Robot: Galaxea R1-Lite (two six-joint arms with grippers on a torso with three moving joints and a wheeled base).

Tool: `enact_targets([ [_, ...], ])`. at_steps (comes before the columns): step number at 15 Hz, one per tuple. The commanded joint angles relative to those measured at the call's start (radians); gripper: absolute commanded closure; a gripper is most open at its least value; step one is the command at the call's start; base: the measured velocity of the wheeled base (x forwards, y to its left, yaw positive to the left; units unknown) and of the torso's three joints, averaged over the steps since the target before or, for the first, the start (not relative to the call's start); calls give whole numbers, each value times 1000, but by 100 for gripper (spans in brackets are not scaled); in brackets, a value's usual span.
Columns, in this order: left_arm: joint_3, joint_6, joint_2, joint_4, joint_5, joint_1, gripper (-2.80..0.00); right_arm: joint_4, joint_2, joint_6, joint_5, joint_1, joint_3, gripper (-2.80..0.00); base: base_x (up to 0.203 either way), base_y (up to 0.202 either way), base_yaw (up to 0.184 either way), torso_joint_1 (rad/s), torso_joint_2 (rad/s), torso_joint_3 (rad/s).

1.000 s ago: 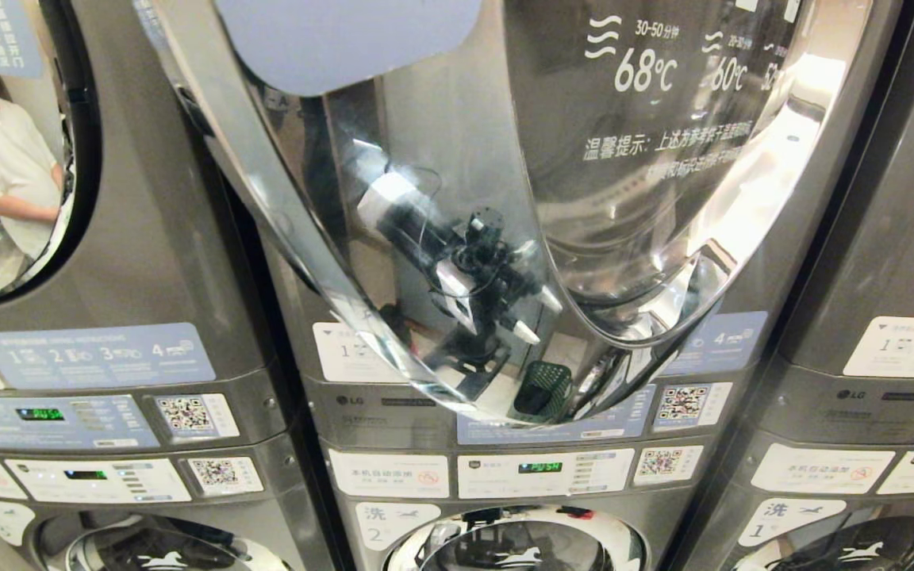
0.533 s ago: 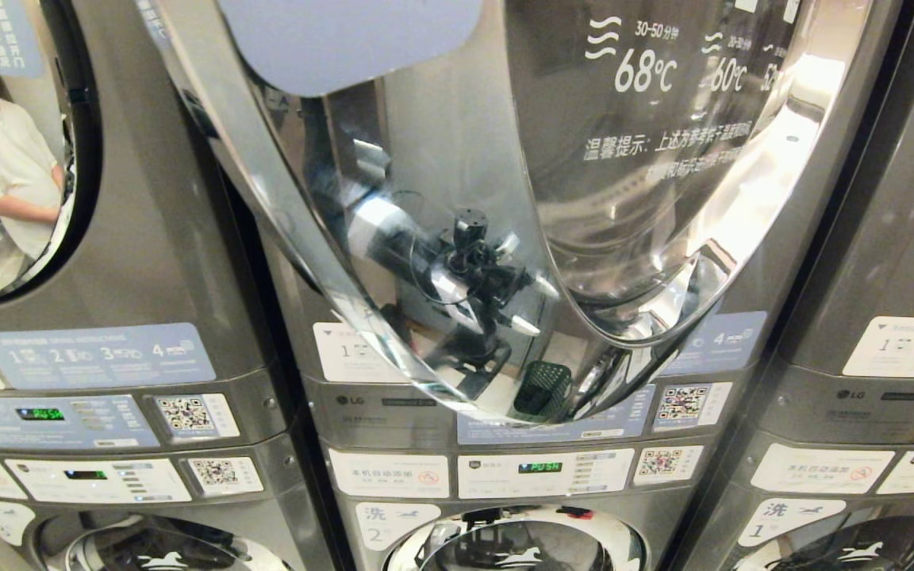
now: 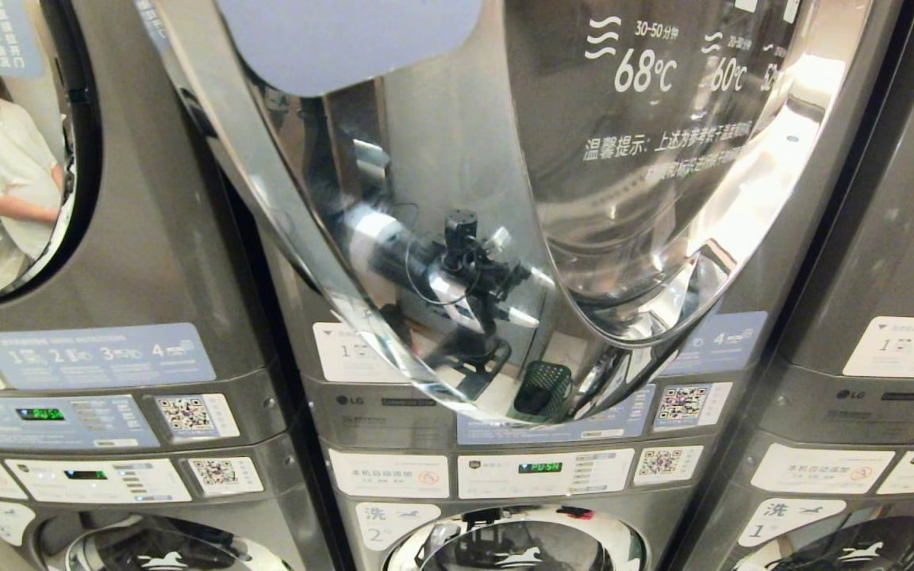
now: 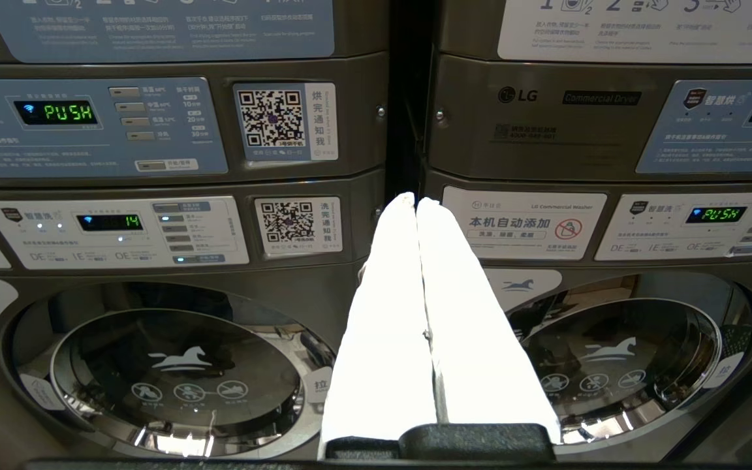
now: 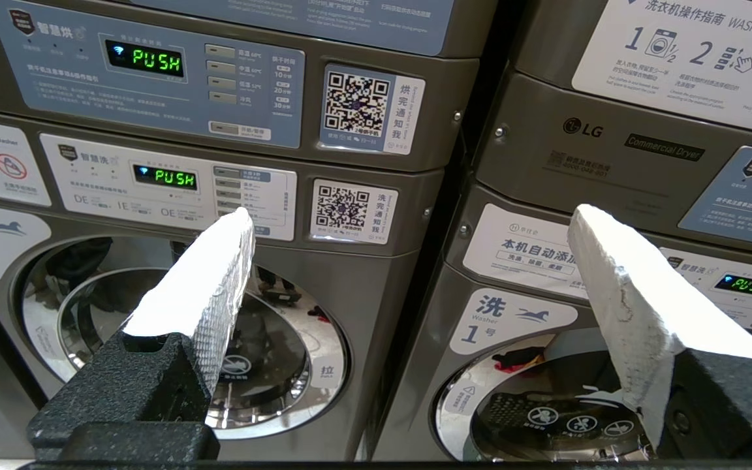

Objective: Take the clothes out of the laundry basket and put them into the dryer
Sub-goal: Open the dryer

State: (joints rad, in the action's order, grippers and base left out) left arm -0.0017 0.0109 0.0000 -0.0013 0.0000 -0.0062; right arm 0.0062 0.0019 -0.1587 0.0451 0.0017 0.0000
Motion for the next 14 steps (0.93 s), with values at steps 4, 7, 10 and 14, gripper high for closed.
enact_targets([
  [4,0,0,0,0,0,0,0,3,0,10,-2,0,0,-280,0,0,0,0,0,0],
  [7,0,1,0,3,0,0,0,1,0,50,-19,0,0,-280,0,0,0,0,0,0],
  [10,0,1,0,3,2,0,0,0,0,97,-30,0,0,-280,0,0,0,0,0,0],
  [14,0,21,0,7,0,0,0,1,0,85,-31,0,0,-280,0,0,0,2,1,56],
])
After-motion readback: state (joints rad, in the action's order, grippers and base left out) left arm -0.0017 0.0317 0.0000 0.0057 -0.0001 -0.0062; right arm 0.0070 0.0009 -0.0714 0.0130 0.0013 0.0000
